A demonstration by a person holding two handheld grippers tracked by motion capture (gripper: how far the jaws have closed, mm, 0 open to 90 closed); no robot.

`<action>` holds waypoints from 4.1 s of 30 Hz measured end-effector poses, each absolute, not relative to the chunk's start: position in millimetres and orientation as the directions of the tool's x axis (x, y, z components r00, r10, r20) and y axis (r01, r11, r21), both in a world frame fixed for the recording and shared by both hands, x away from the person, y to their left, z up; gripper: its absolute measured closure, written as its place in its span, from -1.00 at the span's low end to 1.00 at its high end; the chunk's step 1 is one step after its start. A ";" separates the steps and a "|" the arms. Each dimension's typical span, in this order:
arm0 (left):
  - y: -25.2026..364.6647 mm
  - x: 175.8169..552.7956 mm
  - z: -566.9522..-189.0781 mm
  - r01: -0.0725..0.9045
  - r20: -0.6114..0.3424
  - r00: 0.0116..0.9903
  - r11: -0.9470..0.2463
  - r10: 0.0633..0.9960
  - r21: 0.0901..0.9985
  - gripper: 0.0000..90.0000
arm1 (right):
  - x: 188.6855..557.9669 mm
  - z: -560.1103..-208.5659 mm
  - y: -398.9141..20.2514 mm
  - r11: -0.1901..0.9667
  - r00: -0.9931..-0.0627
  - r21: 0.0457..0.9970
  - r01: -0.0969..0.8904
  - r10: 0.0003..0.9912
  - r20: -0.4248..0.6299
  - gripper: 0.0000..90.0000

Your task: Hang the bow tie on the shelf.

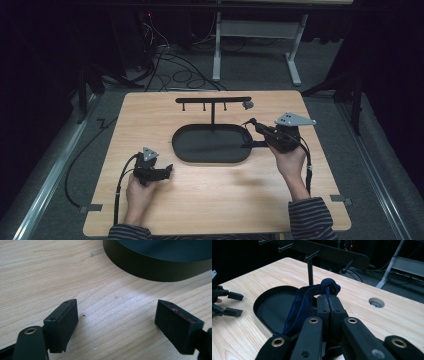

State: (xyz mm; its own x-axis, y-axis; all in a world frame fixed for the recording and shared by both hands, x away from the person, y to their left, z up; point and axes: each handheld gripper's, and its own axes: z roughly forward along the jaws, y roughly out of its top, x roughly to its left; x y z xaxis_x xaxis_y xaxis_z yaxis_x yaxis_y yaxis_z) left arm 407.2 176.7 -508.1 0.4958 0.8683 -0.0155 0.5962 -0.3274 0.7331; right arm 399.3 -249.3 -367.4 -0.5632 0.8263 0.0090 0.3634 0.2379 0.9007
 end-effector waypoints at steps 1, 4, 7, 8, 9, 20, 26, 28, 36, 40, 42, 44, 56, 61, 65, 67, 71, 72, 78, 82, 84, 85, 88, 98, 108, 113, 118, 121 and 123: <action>176.8 407.2 -508.1 0.596 -0.013 0.497 -0.330 0.868 0.732 -0.57 | 400.2 -366.8 -248.8 0.233 -0.562 0.901 0.365 0.827 0.013 1.00; 176.7 407.3 -508.1 0.596 -0.015 0.497 -0.328 0.868 0.733 -0.57 | 403.6 -363.2 -246.4 0.232 -0.569 0.906 0.355 0.822 0.012 1.00; 176.4 407.5 -508.2 0.595 -0.014 0.496 -0.328 0.868 0.733 -0.57 | 405.5 -356.6 -243.1 0.240 -0.570 0.908 0.342 0.822 -0.003 1.00; 176.3 407.6 -508.2 0.596 -0.014 0.496 -0.328 0.868 0.733 -0.58 | 405.9 -355.0 -241.8 0.239 -0.570 0.909 0.340 0.822 -0.003 1.00; 176.1 407.7 -508.2 0.596 -0.015 0.495 -0.327 0.869 0.734 -0.58 | 406.7 -353.8 -240.8 0.246 -0.568 0.911 0.331 0.823 -0.016 1.00; 176.2 407.6 -508.2 0.596 -0.014 0.495 -0.327 0.869 0.733 -0.58 | 424.0 -350.7 -232.5 0.251 -0.560 0.910 0.329 0.828 -0.025 1.00; 176.1 407.6 -508.2 0.596 -0.015 0.495 -0.327 0.869 0.733 -0.58 | 428.5 -344.2 -233.4 0.249 -0.542 0.914 0.322 0.840 -0.038 1.00; 176.1 407.6 -508.2 0.596 -0.014 0.495 -0.327 0.869 0.733 -0.58 | 431.1 -343.4 -235.6 0.242 -0.535 0.912 0.330 0.844 -0.030 1.00; 176.1 407.5 -508.2 0.596 -0.014 0.495 -0.327 0.869 0.733 -0.57 | 441.9 -343.9 -237.1 0.239 -0.515 0.905 0.351 0.857 -0.026 1.00; 176.2 407.5 -508.2 0.596 -0.014 0.495 -0.328 0.869 0.733 -0.57 | 446.7 -345.3 -233.8 0.243 -0.513 0.903 0.355 0.858 -0.029 1.00; 176.2 407.5 -508.2 0.596 -0.014 0.495 -0.328 0.869 0.733 -0.57 | 449.5 -346.8 -232.8 0.247 -0.511 0.901 0.358 0.859 -0.033 1.00; 176.1 407.5 -508.2 0.596 -0.015 0.495 -0.327 0.869 0.734 -0.58 | 451.9 -348.1 -232.1 0.247 -0.505 0.898 0.364 0.862 -0.032 1.00; 176.1 407.5 -508.2 0.596 -0.015 0.495 -0.327 0.869 0.733 -0.57 | 463.7 -356.3 -232.4 0.241 -0.478 0.891 0.384 0.878 -0.032 0.96; 176.2 407.5 -508.2 0.596 -0.015 0.495 -0.327 0.869 0.734 -0.57 | 464.9 -358.2 -232.1 0.243 -0.466 0.884 0.400 0.884 -0.032 0.96; 176.2 407.5 -508.2 0.596 -0.015 0.495 -0.327 0.869 0.734 -0.58 | 466.5 -359.1 -233.6 0.244 -0.469 0.881 0.405 0.883 -0.029 0.86; 176.2 407.5 -508.2 0.596 -0.014 0.495 -0.327 0.869 0.733 -0.58 | 467.4 -360.7 -233.2 0.255 -0.459 0.873 0.415 0.887 -0.042 0.80; 176.3 407.5 -508.1 0.596 -0.014 0.496 -0.329 0.868 0.732 -0.58 | 470.1 -363.3 -235.9 0.237 -0.446 0.869 0.434 0.895 -0.021 0.78; 176.3 407.5 -508.1 0.596 -0.014 0.496 -0.329 0.868 0.732 -0.57 | 470.4 -363.5 -236.3 0.232 -0.446 0.870 0.434 0.895 -0.016 0.77; 176.3 407.5 -508.1 0.596 -0.013 0.496 -0.330 0.868 0.732 -0.57 | 467.7 -361.5 -237.6 0.233 -0.447 0.873 0.429 0.894 -0.019 0.73; 176.3 407.5 -508.1 0.596 -0.014 0.496 -0.329 0.868 0.732 -0.58 | 463.8 -357.6 -239.9 0.222 -0.448 0.881 0.418 0.894 -0.013 0.67; 176.3 407.5 -508.1 0.596 -0.014 0.496 -0.329 0.868 0.732 -0.58 | 461.2 -355.1 -241.3 0.220 -0.448 0.884 0.412 0.894 -0.014 0.66; 176.3 407.5 -508.1 0.596 -0.013 0.496 -0.329 0.868 0.732 -0.57 | 459.9 -353.9 -242.2 0.219 -0.446 0.886 0.410 0.895 -0.014 0.66; 176.3 407.5 -508.1 0.596 -0.014 0.496 -0.329 0.868 0.732 -0.57 | 455.7 -350.4 -245.5 0.216 -0.449 0.889 0.403 0.893 -0.013 0.63; 176.2 407.5 -508.2 0.596 -0.015 0.495 -0.328 0.869 0.733 -0.58 | 443.3 -343.0 -256.4 0.193 -0.457 0.903 0.383 0.890 0.003 0.51; 176.2 407.5 -508.2 0.596 -0.015 0.495 -0.327 0.869 0.733 -0.58 | 431.5 -337.4 -271.3 0.152 -0.447 0.915 0.375 0.894 0.035 0.42; 176.2 407.5 -508.2 0.596 -0.015 0.495 -0.328 0.868 0.733 -0.58 | 425.3 -339.0 -277.1 0.132 -0.444 0.920 0.370 0.895 0.050 0.40; 176.2 407.5 -508.2 0.596 -0.015 0.496 -0.327 0.868 0.733 -0.58 | 419.0 -340.3 -282.8 0.121 -0.437 0.918 0.378 0.897 0.062 0.38; 176.2 407.5 -508.2 0.596 -0.015 0.495 -0.327 0.869 0.733 -0.58 | 415.7 -339.2 -287.1 0.113 -0.437 0.921 0.372 0.897 0.067 0.36; 176.2 407.5 -508.2 0.596 -0.015 0.496 -0.328 0.868 0.733 -0.58 | 413.2 -338.5 -289.9 0.108 -0.432 0.921 0.374 0.899 0.070 0.35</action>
State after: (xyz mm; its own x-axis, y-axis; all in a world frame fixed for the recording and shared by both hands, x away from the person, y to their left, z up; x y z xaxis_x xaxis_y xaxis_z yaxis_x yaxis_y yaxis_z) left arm 407.5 176.2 -508.2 0.4956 0.8684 -0.0148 0.5959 -0.3276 0.7332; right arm 413.2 -289.9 -338.5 -0.4317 0.8993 0.0698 0.3736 0.1078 0.9213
